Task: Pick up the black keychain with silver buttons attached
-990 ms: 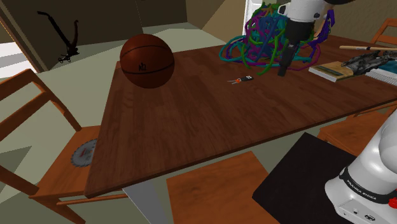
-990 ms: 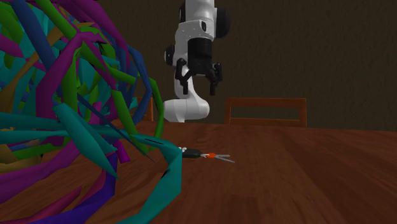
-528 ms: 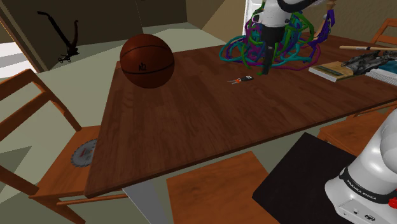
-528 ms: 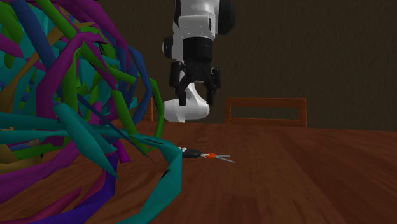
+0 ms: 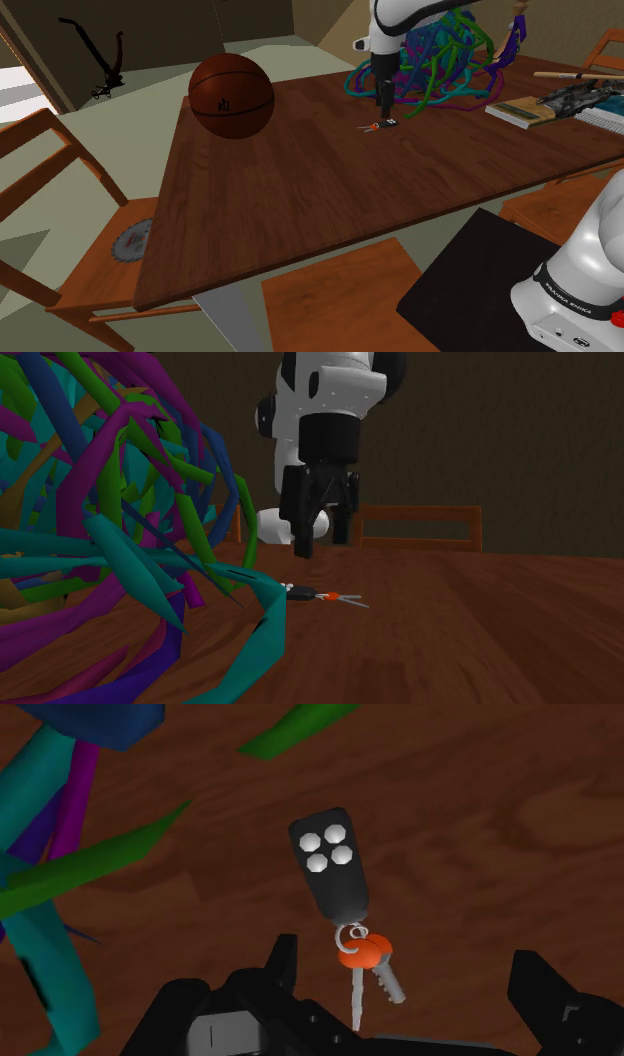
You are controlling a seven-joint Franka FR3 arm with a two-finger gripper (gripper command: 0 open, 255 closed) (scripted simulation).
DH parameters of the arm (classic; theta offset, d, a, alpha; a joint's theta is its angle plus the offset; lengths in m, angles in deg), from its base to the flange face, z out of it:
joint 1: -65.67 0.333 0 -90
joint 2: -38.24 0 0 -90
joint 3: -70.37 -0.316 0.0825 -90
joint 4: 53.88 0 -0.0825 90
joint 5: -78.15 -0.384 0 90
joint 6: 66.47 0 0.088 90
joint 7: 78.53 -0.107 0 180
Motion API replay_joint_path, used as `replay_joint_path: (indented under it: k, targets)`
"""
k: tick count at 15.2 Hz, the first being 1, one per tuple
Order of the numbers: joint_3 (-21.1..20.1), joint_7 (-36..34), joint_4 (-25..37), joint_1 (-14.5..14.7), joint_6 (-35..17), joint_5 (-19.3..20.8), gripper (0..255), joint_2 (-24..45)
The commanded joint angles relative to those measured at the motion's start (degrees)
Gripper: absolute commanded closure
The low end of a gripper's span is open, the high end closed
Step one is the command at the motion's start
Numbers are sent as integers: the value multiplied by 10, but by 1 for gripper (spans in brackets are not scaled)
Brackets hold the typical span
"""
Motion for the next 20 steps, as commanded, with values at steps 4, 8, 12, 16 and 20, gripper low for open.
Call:
replay_joint_path:
  k: [4, 8, 12, 16, 20]
  targets:
    - [-1, 31, 16, 1, -19, 0, 0, 42]
    - [-1, 31, -9, 1, -48, 0, 0, 47]
    - [-2, 30, -14, 1, -53, 0, 255, 46]
    - [-2, 29, -14, 1, -53, 0, 255, 46]
    - [-1, 30, -12, 1, -53, -1, 255, 47]
